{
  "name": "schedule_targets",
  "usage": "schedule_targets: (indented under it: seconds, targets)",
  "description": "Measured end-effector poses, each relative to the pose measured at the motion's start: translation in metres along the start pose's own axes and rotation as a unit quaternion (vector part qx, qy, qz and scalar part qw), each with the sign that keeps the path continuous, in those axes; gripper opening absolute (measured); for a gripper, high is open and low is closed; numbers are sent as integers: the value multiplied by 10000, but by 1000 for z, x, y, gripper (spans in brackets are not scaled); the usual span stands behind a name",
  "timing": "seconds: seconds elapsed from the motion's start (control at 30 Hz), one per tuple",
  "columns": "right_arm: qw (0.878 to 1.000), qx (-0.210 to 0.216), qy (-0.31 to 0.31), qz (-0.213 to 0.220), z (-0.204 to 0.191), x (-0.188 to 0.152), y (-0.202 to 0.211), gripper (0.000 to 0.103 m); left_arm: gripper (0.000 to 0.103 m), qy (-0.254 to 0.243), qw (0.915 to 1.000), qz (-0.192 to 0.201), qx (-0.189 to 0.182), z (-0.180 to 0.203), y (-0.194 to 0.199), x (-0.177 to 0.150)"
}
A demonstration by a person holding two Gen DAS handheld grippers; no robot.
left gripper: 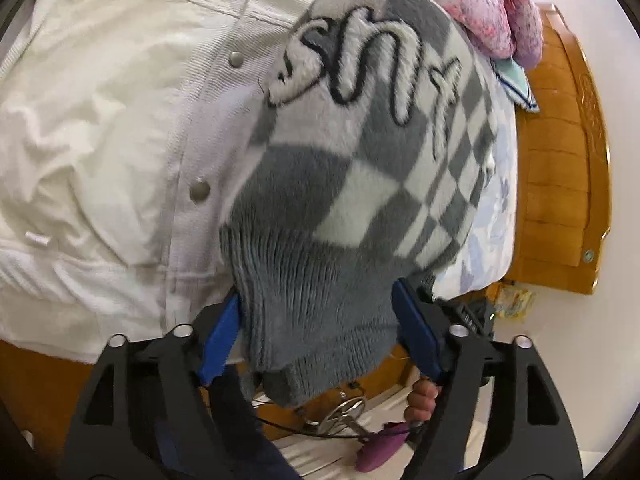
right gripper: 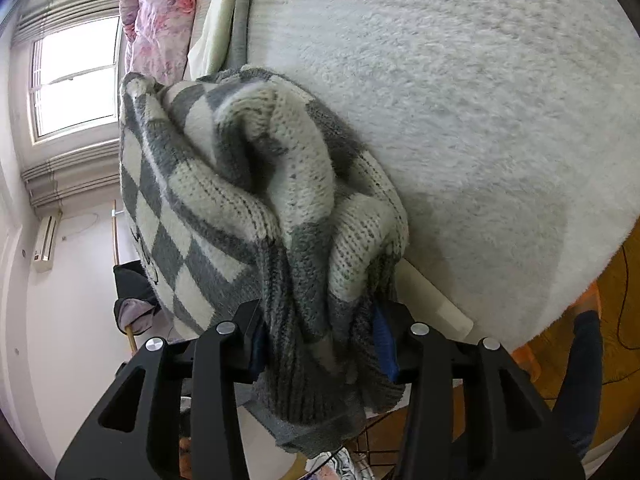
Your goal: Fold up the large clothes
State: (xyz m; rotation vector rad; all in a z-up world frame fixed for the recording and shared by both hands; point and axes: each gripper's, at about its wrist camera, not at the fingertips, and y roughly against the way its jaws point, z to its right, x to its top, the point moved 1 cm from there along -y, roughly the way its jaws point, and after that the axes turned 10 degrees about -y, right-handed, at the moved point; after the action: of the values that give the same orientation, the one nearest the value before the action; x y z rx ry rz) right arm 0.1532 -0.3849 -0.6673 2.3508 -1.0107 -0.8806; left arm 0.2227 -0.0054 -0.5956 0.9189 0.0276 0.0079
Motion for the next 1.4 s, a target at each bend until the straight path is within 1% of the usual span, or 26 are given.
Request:
schedule_targets:
  seconds: [0.07, 0.1, 0.17, 0.23, 0.33, 0.37, 0.4, 0.43, 0.47, 0.5, 0.57, 0.67, 0.8, 0.9, 0.97, 1.07, 1.17, 1.27, 1.3, 1.37, 1.4]
  targets:
    - [10000, -2, 11, -21, 0, 2, -2, 42, 79, -19, 9999, 63, 147, -5, -4, 12]
    - [10000, -5, 13, -28, 0, 4, -3, 42, 83, -95, 9996, 160, 204, -6, -6, 21]
    - [10000, 18, 16, -65, 3, 7, -1, 45, 85, -223, 9988, 379, 232, -5, -9, 36]
    - [10000, 7, 16, -76, 3, 9, -4, 47, 89, -348, 9986, 343, 183, 0, -18, 56]
    - [10000, 3, -48, -39, 2, 13, -9, 50, 93, -655, 9967, 247, 408, 7, -36, 74]
    - [10000, -23, -65, -9, 1, 12, -10, 49, 90, -719, 9959, 257, 479, 8, -40, 75]
    - [10000, -83, -27, 28, -1, 11, -10, 46, 79, -771, 9949, 266, 587, 9, -43, 76]
    - [9997, -222, 90, 99, -7, 7, -8, 44, 75, -844, 9934, 281, 730, 12, -42, 75]
    - [9991, -343, 208, 155, -15, 2, -6, 39, 65, -908, 9922, 340, 788, 16, -39, 74]
    - [9977, -485, 382, 267, -26, -3, -1, 36, 59, -998, 9907, 437, 821, 20, -34, 71]
    - [9947, -655, 637, 470, -44, -15, 11, 34, 56, -1243, 9863, 561, 929, 31, -26, 63]
    - [9886, -741, 1050, 783, -74, -28, 31, 32, 54, -1313, 9852, 644, 893, 42, -21, 54]
    - [9776, -780, 1579, 1153, -113, -38, 60, 31, 52, -1425, 9849, 784, 592, 60, -7, 35]
    - [9711, -740, 1869, 1290, -133, -36, 81, 31, 51, -1575, 9816, 967, 483, 82, 2, 26]
    - [9661, -695, 2077, 1367, -142, -29, 99, 31, 51, -1614, 9802, 1074, 397, 101, 3, 24]
    - [9596, -610, 2295, 1510, -148, -13, 128, 31, 50, -1813, 9753, 1222, 298, 140, -4, 23]
    - [9531, -514, 2430, 1731, -148, 14, 160, 31, 49, -1953, 9705, 1402, 148, 189, -26, 30]
    - [9427, -429, 2611, 2034, -147, 51, 198, 31, 48, -1971, 9685, 1522, -97, 245, -66, 37]
    - [9405, -409, 2653, 2082, -147, 62, 206, 31, 47, -1986, 9676, 1555, -145, 259, -78, 37]
    - [9341, -400, 2746, 2246, -145, 95, 231, 31, 47, -2025, 9651, 1636, -268, 290, -103, 39]
    - [9313, -387, 2791, 2309, -144, 109, 241, 31, 46, -2025, 9629, 1742, -388, 309, -117, 39]
